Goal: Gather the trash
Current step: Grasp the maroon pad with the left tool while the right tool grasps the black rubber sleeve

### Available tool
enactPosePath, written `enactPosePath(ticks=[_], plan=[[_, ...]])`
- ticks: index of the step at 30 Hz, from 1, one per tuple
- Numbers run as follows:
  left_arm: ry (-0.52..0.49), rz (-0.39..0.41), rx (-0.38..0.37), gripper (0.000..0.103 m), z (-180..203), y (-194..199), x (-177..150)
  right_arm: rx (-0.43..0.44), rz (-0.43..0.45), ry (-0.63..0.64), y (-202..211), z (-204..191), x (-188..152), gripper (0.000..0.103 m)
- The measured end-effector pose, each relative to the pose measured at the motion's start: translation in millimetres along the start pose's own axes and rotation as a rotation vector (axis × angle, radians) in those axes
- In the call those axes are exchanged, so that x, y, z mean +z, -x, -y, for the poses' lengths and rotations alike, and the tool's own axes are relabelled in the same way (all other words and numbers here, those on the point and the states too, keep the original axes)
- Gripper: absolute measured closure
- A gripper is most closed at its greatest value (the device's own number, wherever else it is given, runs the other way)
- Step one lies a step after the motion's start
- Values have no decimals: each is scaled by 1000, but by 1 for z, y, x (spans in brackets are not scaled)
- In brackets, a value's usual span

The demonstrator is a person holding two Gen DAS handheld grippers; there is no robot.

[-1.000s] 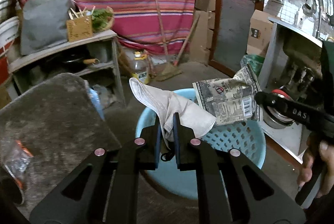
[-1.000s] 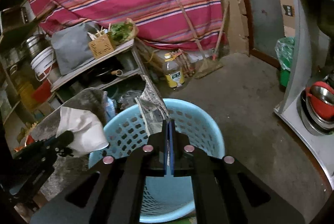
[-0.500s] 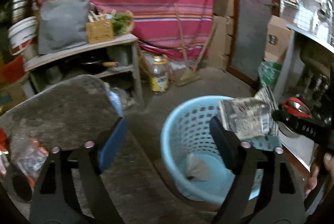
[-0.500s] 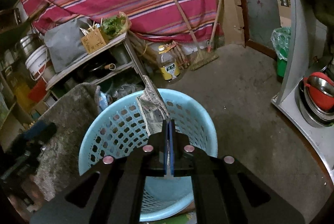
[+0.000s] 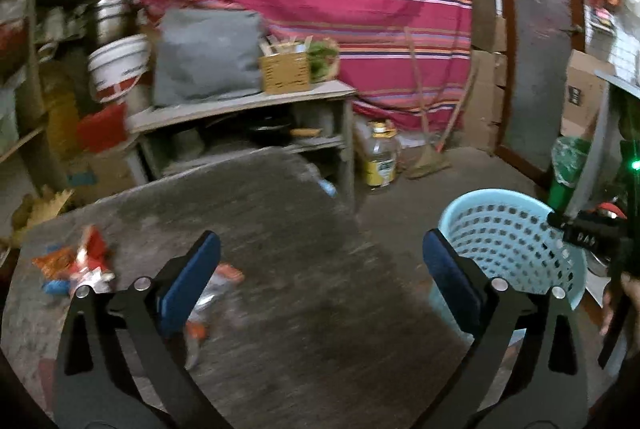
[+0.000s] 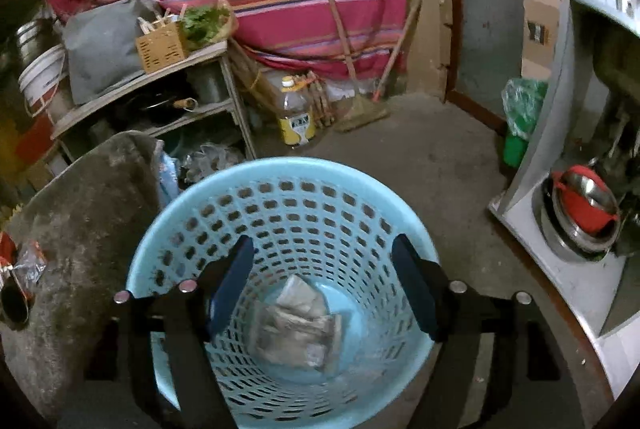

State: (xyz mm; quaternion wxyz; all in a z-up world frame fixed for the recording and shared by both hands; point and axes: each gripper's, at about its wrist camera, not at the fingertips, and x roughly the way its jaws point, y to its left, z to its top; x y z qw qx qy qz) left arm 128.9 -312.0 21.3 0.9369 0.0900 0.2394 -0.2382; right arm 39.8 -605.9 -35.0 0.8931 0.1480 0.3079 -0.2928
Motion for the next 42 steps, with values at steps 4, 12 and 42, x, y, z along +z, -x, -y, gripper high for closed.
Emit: enactPosePath(ticks=[4, 12, 42], plan=[[37, -16, 76, 5, -60, 17, -15, 41, 40, 47, 17, -44, 0, 18], [124, -36, 294, 5, -187, 55, -57, 172, 76, 114, 40, -141, -18, 14], [347, -373, 308, 33, -309, 37, -178, 277, 10, 323, 48, -307, -88, 6]])
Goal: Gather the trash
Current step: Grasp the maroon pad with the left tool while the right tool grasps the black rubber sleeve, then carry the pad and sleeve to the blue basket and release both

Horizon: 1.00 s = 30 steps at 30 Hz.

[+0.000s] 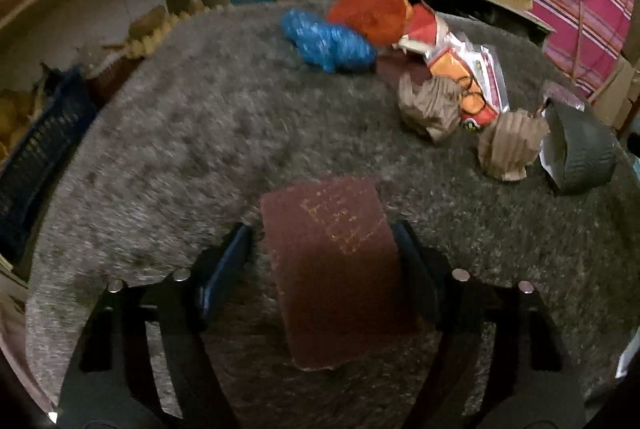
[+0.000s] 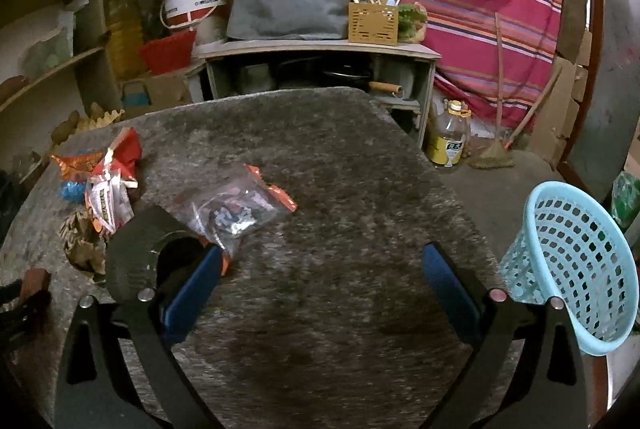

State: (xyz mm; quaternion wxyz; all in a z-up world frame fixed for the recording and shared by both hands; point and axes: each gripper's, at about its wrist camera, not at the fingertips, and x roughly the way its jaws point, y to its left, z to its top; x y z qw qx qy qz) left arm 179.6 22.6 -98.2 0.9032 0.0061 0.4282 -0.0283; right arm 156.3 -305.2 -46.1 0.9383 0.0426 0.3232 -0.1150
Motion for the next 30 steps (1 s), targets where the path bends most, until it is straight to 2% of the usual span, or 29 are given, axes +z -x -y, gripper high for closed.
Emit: enactPosePath(ticks=[2, 8, 16, 21, 30], plan=[[-13, 9, -19, 40, 2, 1, 1, 10, 0, 0, 1, -4, 0, 6], [-25, 42, -19, 41, 2, 10, 11, 54, 10, 39, 5, -34, -3, 6], [-10, 187, 30, 41, -16, 44, 47, 76, -19, 100, -1, -81, -10, 6], [3, 200, 46, 41, -21, 41, 54, 67, -46, 133, -8, -102, -14, 6], [13, 197, 58, 41, -27, 38, 54, 78, -82, 109, -15, -112, -15, 6]])
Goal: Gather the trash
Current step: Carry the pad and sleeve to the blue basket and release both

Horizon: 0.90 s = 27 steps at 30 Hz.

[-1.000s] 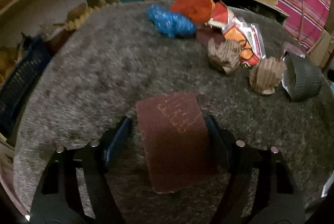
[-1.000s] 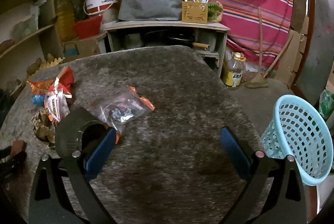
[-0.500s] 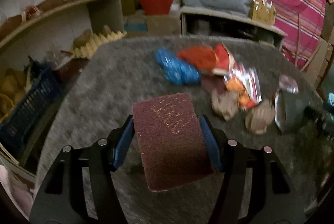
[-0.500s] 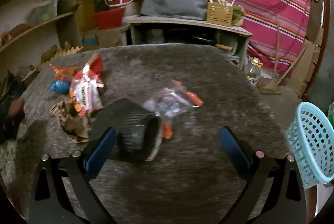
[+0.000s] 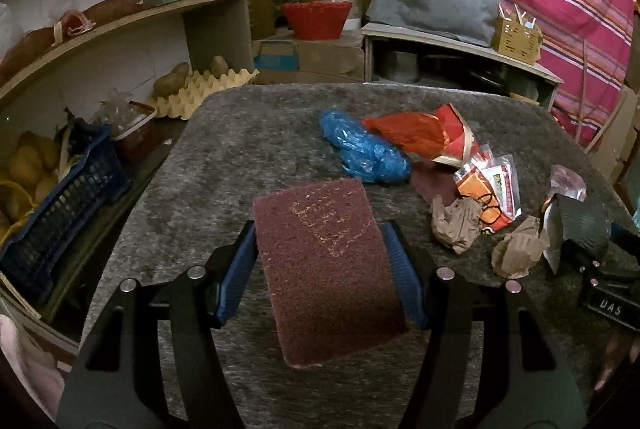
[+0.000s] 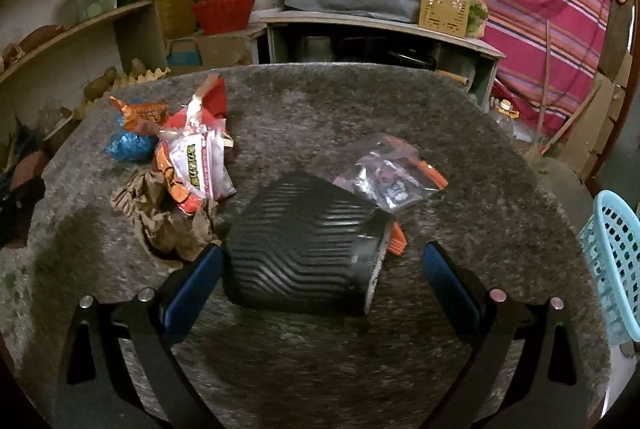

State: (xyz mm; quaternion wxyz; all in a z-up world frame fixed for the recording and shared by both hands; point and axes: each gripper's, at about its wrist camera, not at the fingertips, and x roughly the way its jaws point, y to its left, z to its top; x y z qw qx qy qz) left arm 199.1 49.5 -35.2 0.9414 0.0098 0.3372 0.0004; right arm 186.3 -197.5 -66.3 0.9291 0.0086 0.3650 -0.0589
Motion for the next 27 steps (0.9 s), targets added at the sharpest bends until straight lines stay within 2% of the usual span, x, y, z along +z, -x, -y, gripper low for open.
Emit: enactPosePath(ticks=[4, 9, 13, 20, 21, 22, 27], plan=[[14, 0, 2, 41, -3, 0, 0, -27, -15, 22, -4, -5, -1, 6], [0, 6, -1, 41, 4, 1, -2, 5, -26, 17, -6, -1, -2, 6], [-4, 15, -9, 41, 12, 4, -2, 32, -30, 33, -4, -2, -3, 13], [-12, 17, -7, 41, 20, 5, -2, 53, -72, 40, -15, -6, -4, 13], [-12, 15, -6, 41, 20, 4, -3, 68, -74, 39, -17, -5, -4, 15], [-12, 14, -5, 41, 22, 3, -3, 82, -78, 36, -18, -4, -4, 22], [-17, 16, -5, 41, 28, 3, 0, 129, -42, 10, -4, 10, 0, 24]])
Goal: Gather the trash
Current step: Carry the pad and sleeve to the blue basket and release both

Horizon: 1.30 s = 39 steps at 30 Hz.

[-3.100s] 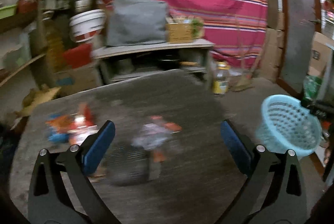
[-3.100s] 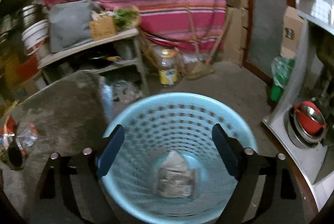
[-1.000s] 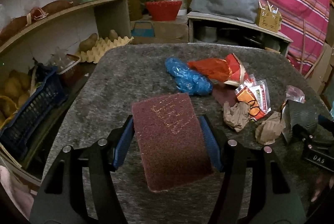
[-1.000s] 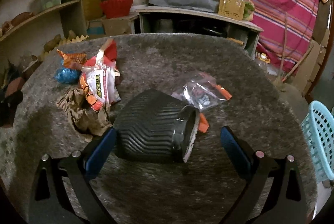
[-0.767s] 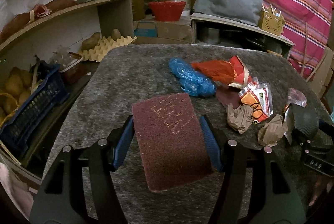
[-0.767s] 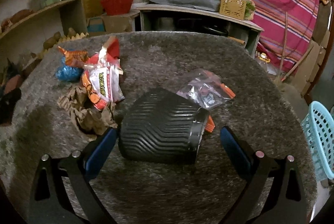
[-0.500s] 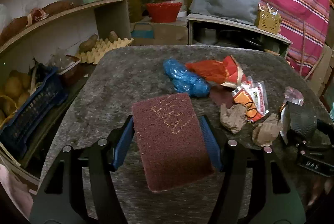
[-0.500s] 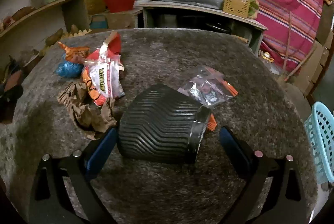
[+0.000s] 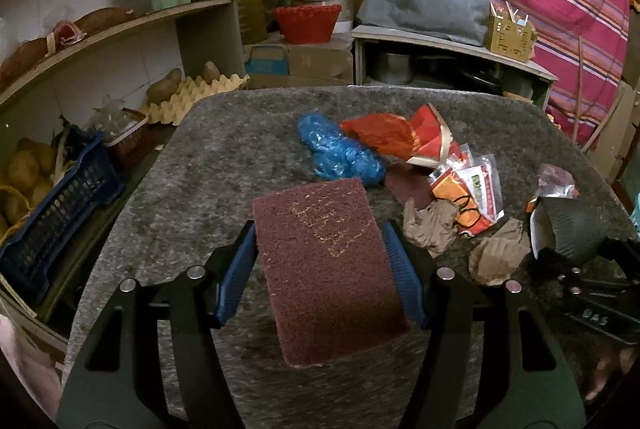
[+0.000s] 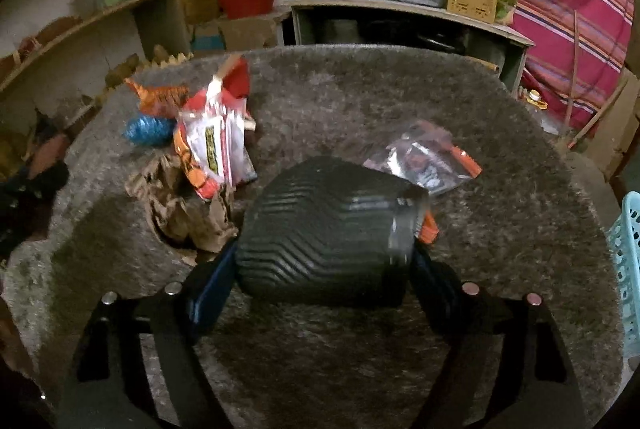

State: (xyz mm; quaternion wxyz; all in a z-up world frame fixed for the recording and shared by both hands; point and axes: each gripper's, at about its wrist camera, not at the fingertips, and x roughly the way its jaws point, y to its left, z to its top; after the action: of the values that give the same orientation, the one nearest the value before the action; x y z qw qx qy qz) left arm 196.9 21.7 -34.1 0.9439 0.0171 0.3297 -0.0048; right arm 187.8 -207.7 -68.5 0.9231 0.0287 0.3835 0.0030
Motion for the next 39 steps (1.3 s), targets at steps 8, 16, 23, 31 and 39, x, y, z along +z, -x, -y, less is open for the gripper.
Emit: enactPosePath(ticks=[8, 16, 23, 31, 39], plan=[[-21, 31, -30, 41, 26, 9, 8, 69, 58, -29, 42, 48, 2, 25], [-118, 65, -99, 41, 96, 25, 15, 21, 155, -72, 90, 121, 4, 25], [-215, 77, -189, 41, 176, 36, 17, -82, 209, -181, 120, 212, 1, 25], [-255, 92, -338, 41, 272, 53, 20, -193, 231, -321, 147, 311, -19, 25], [-318, 105, -477, 41, 368, 73, 10, -316, 221, -382, 160, 380, -45, 25]])
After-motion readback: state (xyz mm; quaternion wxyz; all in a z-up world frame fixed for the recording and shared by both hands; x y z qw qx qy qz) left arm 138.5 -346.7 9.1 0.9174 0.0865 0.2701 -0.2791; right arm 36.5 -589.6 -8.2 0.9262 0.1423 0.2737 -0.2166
